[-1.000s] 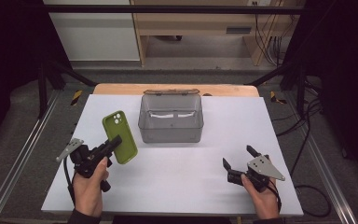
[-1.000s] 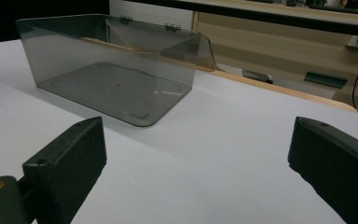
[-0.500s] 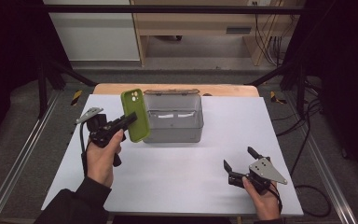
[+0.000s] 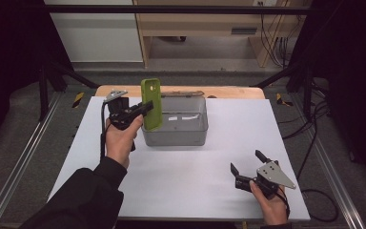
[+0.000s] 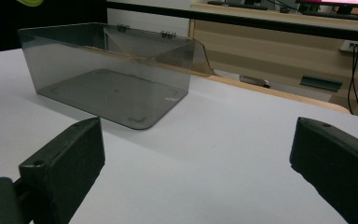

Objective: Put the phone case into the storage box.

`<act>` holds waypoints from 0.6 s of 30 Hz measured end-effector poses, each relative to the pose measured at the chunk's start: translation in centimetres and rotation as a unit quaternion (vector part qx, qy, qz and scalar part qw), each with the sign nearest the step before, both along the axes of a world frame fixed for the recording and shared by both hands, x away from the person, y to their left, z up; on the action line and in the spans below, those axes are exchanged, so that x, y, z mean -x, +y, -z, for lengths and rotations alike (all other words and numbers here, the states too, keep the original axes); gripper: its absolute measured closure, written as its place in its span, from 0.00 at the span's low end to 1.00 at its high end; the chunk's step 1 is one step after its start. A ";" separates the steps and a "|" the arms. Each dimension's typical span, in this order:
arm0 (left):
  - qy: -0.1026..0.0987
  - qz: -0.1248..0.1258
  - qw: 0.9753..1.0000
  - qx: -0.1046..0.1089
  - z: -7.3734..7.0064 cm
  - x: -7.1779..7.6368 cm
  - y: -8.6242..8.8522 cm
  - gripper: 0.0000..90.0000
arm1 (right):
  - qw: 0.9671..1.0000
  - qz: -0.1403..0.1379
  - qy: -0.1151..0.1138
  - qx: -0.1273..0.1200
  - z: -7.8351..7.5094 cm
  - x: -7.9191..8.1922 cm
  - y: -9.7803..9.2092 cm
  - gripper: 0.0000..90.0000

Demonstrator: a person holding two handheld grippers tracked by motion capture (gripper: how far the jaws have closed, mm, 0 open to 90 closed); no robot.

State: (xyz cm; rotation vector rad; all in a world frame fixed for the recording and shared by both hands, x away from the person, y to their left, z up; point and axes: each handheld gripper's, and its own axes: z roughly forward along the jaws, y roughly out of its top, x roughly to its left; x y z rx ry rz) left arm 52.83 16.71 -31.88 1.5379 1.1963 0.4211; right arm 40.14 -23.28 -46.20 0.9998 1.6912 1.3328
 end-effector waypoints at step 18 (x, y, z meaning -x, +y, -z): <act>0.004 -0.005 0.999 -0.040 0.7 -1.7 -1.6 0.86 | 1.000 0.004 -0.001 -0.003 0.0 0.0 -0.1 0.03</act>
